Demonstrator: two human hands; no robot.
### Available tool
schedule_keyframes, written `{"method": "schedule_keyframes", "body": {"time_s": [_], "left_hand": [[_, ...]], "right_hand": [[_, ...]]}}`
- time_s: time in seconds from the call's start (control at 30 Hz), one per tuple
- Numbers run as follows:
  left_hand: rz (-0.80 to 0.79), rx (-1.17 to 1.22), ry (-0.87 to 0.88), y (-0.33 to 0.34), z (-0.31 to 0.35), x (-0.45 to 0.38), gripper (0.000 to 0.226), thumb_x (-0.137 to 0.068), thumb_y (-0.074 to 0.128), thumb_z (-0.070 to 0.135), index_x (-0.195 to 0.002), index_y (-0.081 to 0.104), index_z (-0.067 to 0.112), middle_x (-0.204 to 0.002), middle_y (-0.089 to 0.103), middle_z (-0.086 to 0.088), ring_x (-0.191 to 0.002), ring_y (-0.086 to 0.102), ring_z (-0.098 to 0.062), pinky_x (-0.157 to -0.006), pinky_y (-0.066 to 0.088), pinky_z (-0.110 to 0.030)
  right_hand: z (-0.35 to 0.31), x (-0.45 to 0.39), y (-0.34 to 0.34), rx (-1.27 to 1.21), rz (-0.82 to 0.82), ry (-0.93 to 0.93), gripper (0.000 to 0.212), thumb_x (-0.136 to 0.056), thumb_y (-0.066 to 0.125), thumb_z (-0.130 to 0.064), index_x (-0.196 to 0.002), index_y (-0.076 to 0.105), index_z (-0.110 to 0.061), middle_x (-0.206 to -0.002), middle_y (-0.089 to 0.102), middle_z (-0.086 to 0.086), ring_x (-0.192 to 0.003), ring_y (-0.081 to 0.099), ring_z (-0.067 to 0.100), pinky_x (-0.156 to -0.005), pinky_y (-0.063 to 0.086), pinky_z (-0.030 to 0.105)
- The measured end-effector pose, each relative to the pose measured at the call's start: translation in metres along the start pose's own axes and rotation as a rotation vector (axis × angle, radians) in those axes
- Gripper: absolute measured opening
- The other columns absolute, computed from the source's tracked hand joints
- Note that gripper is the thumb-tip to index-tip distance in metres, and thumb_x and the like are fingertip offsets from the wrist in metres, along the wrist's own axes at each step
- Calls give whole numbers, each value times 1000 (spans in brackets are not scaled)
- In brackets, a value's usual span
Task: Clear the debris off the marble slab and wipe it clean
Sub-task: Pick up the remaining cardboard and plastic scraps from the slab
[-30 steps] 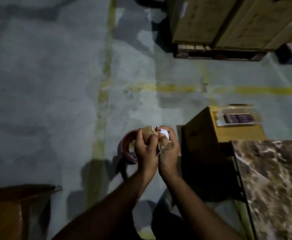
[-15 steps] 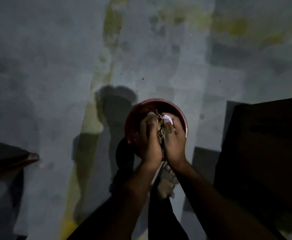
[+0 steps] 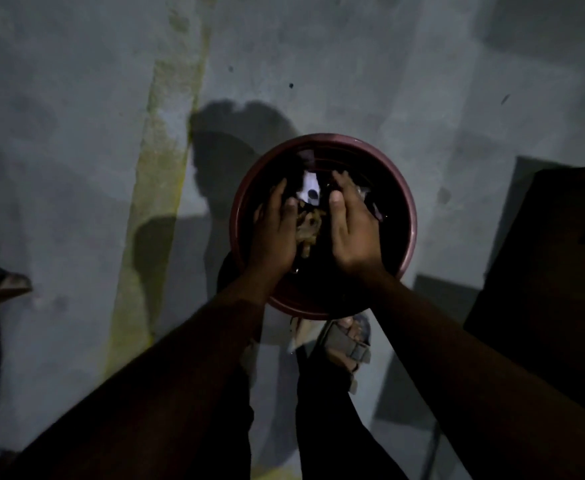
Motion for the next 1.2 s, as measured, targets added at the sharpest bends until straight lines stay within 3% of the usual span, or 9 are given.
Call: {"method": "schedule_keyframes", "body": {"time_s": [0.1, 0.27, 0.43, 0.67, 0.77, 0.83, 0.97, 1.07, 1.2], "left_hand": [[17, -47, 24, -16, 15, 21, 60, -95, 38, 45, -150, 44, 21, -154, 42, -10, -142, 38, -20, -116, 30, -30], [8, -185, 190, -30, 42, 63, 51, -89, 54, 27, -138, 55, 14, -142, 54, -11, -130, 46, -28, -106, 32, -17], [-122, -538, 412, -44, 59, 112, 47, -81, 52, 27, -127, 58, 15, -131, 58, -5, -119, 48, -29, -99, 44, -46], [-364, -952, 671, -70, 39, 183, 34, -79, 46, 25, -108, 60, 13, -109, 59, -11, -103, 52, -33, -82, 49, -46], [-516, -1193, 774, -63, -6, 198, 36, -76, 49, 28, -105, 61, 11, -99, 61, -14, -101, 54, -36, -77, 48, -46], [-641, -1281, 772, -46, -46, 195, 34, -71, 52, 29, -97, 63, 10, -89, 62, -13, -92, 59, -35, -70, 47, -42], [-674, -1377, 754, 2, -112, 161, 36, -51, 78, 22, -84, 70, 9, -72, 66, -12, -69, 66, -33, -58, 50, -34], [-566, -1346, 730, 38, -143, 134, 30, -70, 54, 23, -85, 74, 7, -60, 64, -11, -45, 62, -28, -47, 47, -26], [-590, -1258, 640, 78, -204, 115, 33, -80, 41, 21, -86, 65, -1, -74, 64, -21, -58, 65, -37, -55, 56, -37]], "right_hand": [[-10, 13, -25, 77, 45, -24, 40, -105, 47, -21, -144, 53, -15, -146, 56, 4, -136, 47, 20, -112, 40, 35], [-29, 46, -44, 174, -71, 2, 43, -95, 56, -7, -137, 57, -16, -135, 60, 6, -127, 47, 20, -106, 41, 34], [-52, 90, -49, 496, -93, -76, 48, -90, 62, -21, -136, 55, -13, -131, 59, 11, -115, 49, 29, -95, 45, 41], [-50, 189, -46, 653, -146, -134, 28, -90, 57, -31, -112, 61, -14, -105, 63, 9, -96, 57, 31, -66, 41, 33], [-12, 222, -21, 780, -272, -160, 36, -85, 45, -33, -103, 67, -12, -94, 69, 9, -87, 60, 33, -59, 46, 35], [30, 230, -1, 783, -328, -104, 45, -79, 40, -30, -108, 68, -10, -100, 70, 10, -88, 60, 34, -60, 48, 37], [116, 217, 43, 749, -404, 32, 49, -89, 57, -18, -137, 54, -9, -134, 56, 13, -115, 52, 35, -80, 48, 42], [163, 194, 75, 725, -427, 21, 55, -101, 51, -21, -152, 37, -9, -142, 46, 15, -121, 49, 36, -85, 47, 42], [196, 171, 118, 710, -408, -23, 61, -95, 24, -40, -140, 49, -8, -130, 53, 19, -108, 58, 41, -82, 49, 47]]}}
Point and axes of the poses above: each hand's wrist, its own x-axis away from the middle knuckle, its own y-axis out of the palm, z = x × y, the point moved 6 cm from there along -x, towards the middle knuckle
